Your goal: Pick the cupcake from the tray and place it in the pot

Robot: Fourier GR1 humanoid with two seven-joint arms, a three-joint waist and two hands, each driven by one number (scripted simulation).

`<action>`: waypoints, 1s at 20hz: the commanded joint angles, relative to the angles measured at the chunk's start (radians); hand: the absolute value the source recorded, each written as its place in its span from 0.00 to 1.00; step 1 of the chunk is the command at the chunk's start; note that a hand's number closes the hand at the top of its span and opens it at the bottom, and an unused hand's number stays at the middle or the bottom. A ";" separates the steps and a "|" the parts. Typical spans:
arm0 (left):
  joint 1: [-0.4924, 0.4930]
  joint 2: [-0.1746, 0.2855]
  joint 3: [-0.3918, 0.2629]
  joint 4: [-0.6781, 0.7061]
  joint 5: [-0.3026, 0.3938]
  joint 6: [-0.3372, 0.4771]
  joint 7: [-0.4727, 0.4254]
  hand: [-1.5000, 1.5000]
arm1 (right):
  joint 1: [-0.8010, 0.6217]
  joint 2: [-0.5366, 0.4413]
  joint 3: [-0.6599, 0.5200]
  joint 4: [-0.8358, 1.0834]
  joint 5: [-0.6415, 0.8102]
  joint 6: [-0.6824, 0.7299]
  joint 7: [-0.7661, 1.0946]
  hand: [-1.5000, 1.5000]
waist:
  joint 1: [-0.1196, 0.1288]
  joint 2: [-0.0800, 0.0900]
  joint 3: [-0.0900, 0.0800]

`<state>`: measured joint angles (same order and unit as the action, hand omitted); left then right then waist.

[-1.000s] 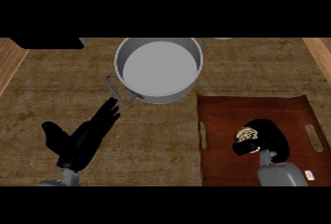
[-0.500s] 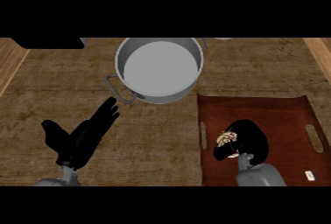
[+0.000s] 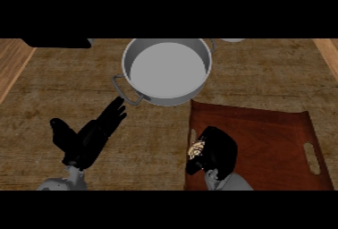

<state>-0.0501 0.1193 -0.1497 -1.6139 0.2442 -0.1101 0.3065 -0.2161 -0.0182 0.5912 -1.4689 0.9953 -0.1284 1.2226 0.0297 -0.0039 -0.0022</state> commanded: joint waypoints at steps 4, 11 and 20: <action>0.021 0.001 0.006 0.007 -0.007 0.011 0.000 0.50 | -0.070 0.017 -0.002 -0.027 0.253 -0.028 0.264 1.00 | -0.033 -0.016 -0.005; 0.032 -0.001 -0.003 -0.009 -0.021 0.019 -0.001 0.50 | -0.212 0.017 -0.005 -0.186 0.414 0.083 0.264 1.00 | -0.027 -0.020 -0.003; -0.011 0.009 0.012 -0.015 0.024 -0.017 0.033 0.50 | -0.478 0.017 -0.078 -0.238 0.400 0.185 0.265 1.00 | 0.017 -0.008 -0.002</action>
<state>-0.0395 0.1202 -0.1492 -1.6181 0.2472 -0.1133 0.3201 -0.5731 -0.0153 0.5386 -1.6990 1.4066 -0.0239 1.2442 0.0310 -0.0159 -0.0049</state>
